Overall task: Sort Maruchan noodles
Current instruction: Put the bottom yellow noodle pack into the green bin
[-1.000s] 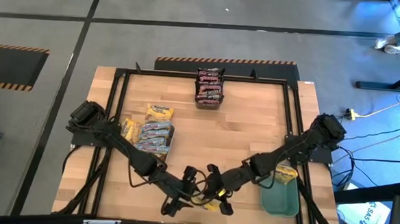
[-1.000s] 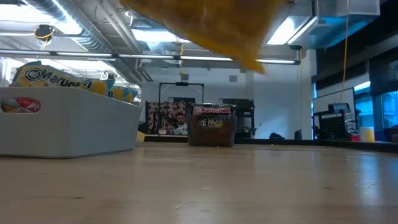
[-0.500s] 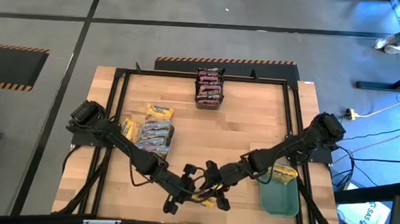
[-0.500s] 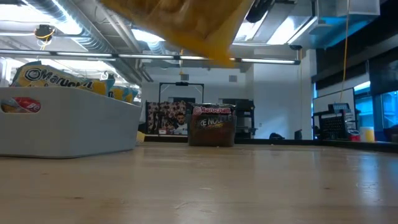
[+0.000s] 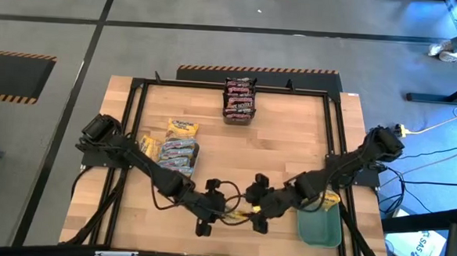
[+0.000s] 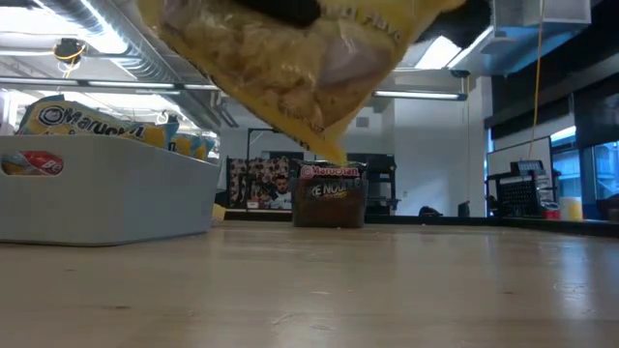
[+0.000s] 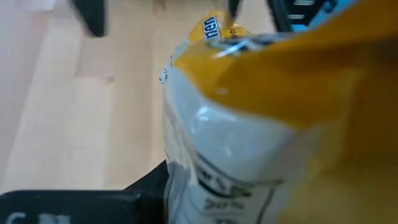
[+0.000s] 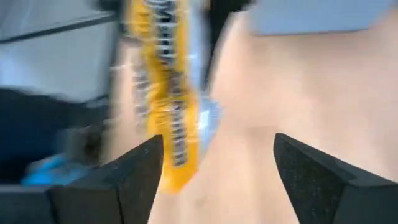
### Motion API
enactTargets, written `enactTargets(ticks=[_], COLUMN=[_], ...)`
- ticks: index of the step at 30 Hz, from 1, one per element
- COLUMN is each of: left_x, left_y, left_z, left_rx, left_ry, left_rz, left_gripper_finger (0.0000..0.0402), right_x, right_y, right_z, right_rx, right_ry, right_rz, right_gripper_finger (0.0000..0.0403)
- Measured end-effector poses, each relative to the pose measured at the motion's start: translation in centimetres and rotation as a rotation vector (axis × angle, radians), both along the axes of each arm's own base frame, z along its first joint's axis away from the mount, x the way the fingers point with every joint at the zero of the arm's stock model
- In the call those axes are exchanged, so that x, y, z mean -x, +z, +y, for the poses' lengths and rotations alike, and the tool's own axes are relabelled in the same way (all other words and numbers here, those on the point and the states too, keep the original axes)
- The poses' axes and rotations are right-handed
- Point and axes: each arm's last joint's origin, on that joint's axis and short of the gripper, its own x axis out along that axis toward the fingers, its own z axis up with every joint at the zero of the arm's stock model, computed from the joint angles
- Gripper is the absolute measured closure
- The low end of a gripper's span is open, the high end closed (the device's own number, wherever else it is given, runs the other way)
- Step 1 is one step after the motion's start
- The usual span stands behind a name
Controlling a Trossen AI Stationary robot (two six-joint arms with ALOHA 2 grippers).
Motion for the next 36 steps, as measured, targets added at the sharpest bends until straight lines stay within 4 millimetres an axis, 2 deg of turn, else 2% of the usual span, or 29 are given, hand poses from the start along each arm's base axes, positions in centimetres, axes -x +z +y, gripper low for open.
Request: enactTargets(ticks=[3, 10, 17, 23, 30, 33, 36], left_x=[-0.2, -0.2, -0.2, -0.6, -0.7, -0.8, -0.7], left_y=[-0.1, -0.5, -0.5, -0.1, 0.2, 0.3, 0.3], left_z=[0.6, 1.6, 1.6, 1.4, 1.1, 1.0, 1.0], left_rx=[-0.003, -0.003, -0.019, -0.034, -0.055, -0.048, -0.049], left_ry=[0.051, 0.119, 0.131, 0.099, 0.037, 0.027, 0.029], left_rz=[0.011, 0.062, 0.052, -0.009, -0.05, -0.054, -0.05], left_gripper_finger=[0.0273, 0.0273, 0.0273, 0.0271, 0.027, 0.0269, 0.0269], right_x=[-0.2, -0.8, -1.2, -2.7, -3.2, -3.2, -3.2], right_y=[-0.9, -0.4, -0.2, -1.3, -2.5, -2.4, -2.4], right_z=[0.5, 0.8, 1.0, 1.1, 0.8, 0.9, 0.8], right_rx=[0.11, 0.168, 0.159, 0.097, 0.102, 0.102, 0.098], right_ry=[-0.076, 0.006, 0.003, -0.031, -0.025, -0.025, -0.022], right_rz=[-0.037, -0.129, -0.18, -0.213, -0.172, -0.174, -0.174], right_gripper_finger=[0.011, 0.0113, 0.0113, 0.0113, 0.0114, 0.0131, 0.0172])
